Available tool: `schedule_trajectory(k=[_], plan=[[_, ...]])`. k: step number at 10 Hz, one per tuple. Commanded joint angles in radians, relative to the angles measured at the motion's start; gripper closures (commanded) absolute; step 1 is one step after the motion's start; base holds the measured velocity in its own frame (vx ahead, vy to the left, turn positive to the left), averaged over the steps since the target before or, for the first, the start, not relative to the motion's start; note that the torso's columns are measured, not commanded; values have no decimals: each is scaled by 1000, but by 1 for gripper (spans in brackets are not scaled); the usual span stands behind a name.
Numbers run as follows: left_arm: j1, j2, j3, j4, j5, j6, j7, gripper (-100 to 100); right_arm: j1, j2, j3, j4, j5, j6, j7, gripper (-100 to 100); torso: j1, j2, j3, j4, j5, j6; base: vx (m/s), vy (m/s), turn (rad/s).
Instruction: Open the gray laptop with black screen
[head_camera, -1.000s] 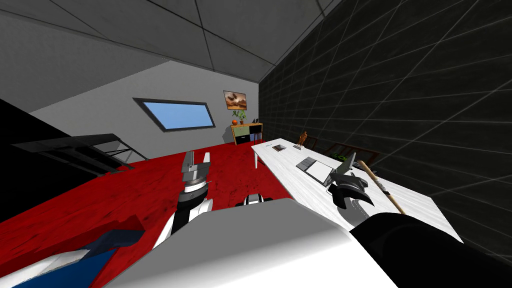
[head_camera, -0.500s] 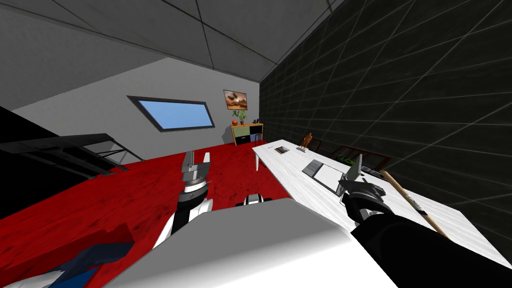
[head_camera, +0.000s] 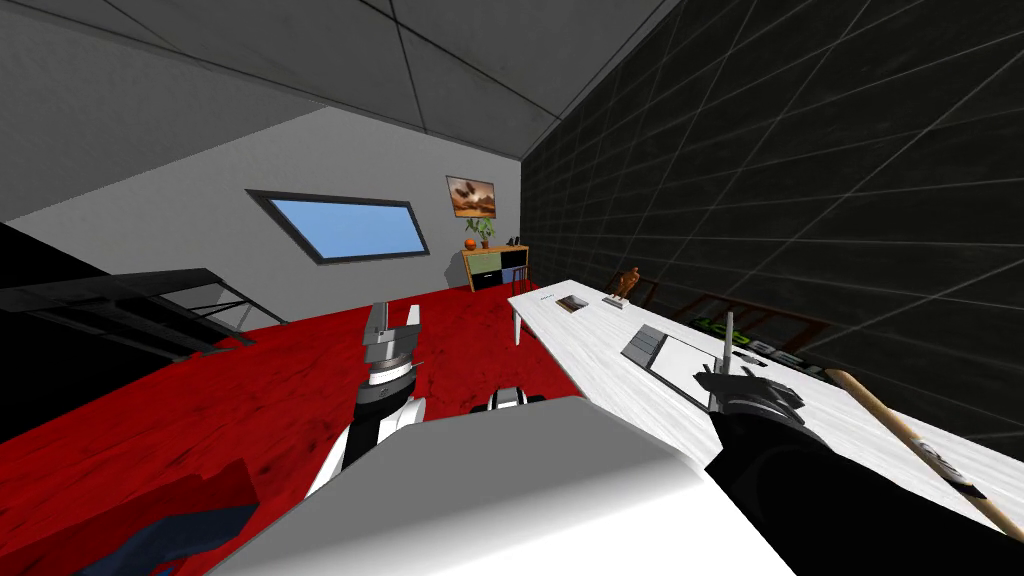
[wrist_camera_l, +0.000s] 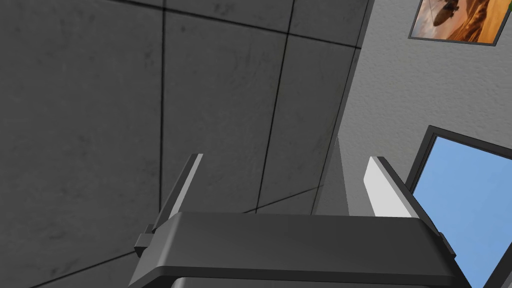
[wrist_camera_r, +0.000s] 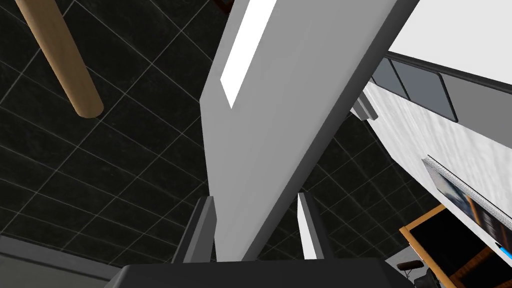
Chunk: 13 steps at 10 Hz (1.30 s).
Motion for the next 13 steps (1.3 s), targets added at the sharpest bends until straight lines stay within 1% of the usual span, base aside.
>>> schedule_trajectory(k=[1, 2, 3, 7, 8, 9, 12, 13], plan=[[0, 0, 0, 0, 0, 0, 0, 0, 46, -6, 19, 16, 37, 9, 45, 100, 1, 1, 1, 0, 0, 2, 149, 30, 38], [0, 0, 0, 0, 0, 0, 0, 0, 62, -8, 26, 22, 49, 12, 60, 100, 2, -2, -1, -1, 0, 2, 132, 22, 25], [0, 0, 0, 0, 0, 0, 0, 0, 92, -12, 39, 33, 74, 18, 90, 100, 2, -2, -1, -1, 0, 1, 169, 12, 48], [0, 0, 0, 0, 0, 0, 0, 0, 154, -20, 64, 55, 123, 30, 150, 100, 3, 1, 1, 1, 1, 2, 118, 32, 28], [0, 0, 0, 0, 0, 0, 0, 0, 140, -16, 62, 55, 119, 25, 137, 100, 3, 0, 0, 0, 1, 1, 47, 14, -1], [0, 0, 0, 0, 0, 0, 0, 0, 147, -11, 87, 86, 155, 45, 175, 100, 2, 1, 0, 1, 2, 1, 67, 11, 76], [0, 0, 0, 0, 0, 0, 0, 0, 155, -3, 121, 131, 208, 74, 228, 100, 1, -4, -1, -1, -1, 1, 81, 9, 51], [0, 0, 0, 0, 0, 0, 0, 0, 102, -55, 95, 172, 146, 20, 267, -100, 0, -3, -1, -1, -1, 1, 102, 62, -180]])
